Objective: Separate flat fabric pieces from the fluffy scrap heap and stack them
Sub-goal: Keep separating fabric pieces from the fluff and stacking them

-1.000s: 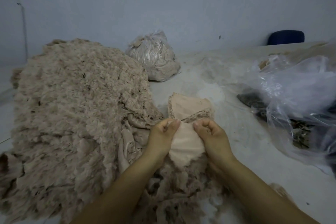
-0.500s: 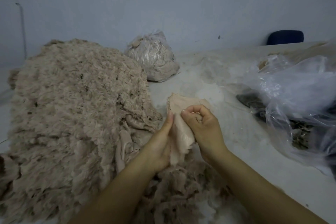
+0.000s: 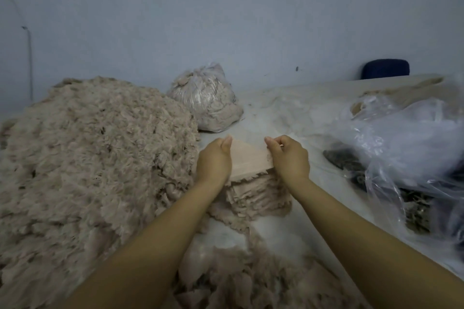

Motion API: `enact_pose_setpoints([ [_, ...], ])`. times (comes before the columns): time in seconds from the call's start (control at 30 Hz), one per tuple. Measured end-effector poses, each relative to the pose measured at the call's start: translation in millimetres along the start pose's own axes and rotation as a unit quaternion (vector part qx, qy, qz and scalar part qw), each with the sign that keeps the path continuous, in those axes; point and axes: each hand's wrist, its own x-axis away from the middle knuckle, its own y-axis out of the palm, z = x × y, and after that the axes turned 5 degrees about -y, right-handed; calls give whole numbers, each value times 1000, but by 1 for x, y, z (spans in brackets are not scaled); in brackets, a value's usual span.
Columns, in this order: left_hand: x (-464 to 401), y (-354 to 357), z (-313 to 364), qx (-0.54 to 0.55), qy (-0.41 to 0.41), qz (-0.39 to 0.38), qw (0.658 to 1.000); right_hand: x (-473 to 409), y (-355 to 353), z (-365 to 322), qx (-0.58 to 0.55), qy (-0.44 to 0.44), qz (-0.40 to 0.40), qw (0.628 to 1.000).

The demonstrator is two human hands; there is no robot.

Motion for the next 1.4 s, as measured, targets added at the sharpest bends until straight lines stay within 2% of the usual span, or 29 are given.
enact_pose_setpoints([
  [0.1,-9,13,-4,-55,-25,-44,997,-12,5,13,72,22,-14,997],
  [0.23,-9,24,-11,-119,-66,-116,984,-12,5,29,84,50,-40,994],
  [0.3,-12,20,-15,-116,-98,-101,983,-8,1,32,57,60,-34,996],
  [0.37,-13,7,-18,-86,-108,-99,985,1,-5,31,1,32,-2,999],
  [0.4,-12,-3,-21,-46,-108,-129,985,9,-8,31,-33,1,17,999],
  [0.43,-9,-16,-25,-8,-116,-193,974,19,-9,30,-63,-35,24,997],
  [0.47,-5,-29,-30,14,-125,-288,949,34,-10,28,-86,-70,11,994],
  [0.5,-1,-41,-36,1,-117,-399,909,51,-7,26,-103,-100,-23,989],
  [0.57,2,-63,-48,-126,-55,-594,793,83,3,25,-112,-130,-122,977],
  [0.6,5,-72,-52,-190,-32,-646,738,96,10,25,-113,-135,-169,970],
  [0.63,10,-77,-54,-240,-16,-671,701,105,15,24,-115,-138,-207,962],
  [0.67,14,-81,-56,-266,-4,-681,682,112,20,24,-117,-142,-241,953],
  [0.7,16,-81,-58,-265,18,-684,679,116,22,22,-116,-150,-275,943],
  [0.77,24,-83,-59,-229,58,-680,694,122,25,15,-108,-154,-347,919],
  [0.87,35,-85,-60,-105,45,-652,749,130,31,6,-100,-130,-399,902],
  [0.97,48,-86,-54,7,5,-594,805,136,30,3,-172,-95,-338,920],
  [1.07,53,-90,-52,37,-40,-547,836,136,21,2,-213,-44,-285,933],
  [1.17,58,-94,-54,38,7,-506,862,134,12,1,-239,3,-216,947],
  [1.27,62,-96,-59,44,20,-488,872,135,4,3,-249,-5,-176,952],
  [1.4,68,-98,-63,-20,46,-482,875,138,-4,8,-252,8,-151,956],
])
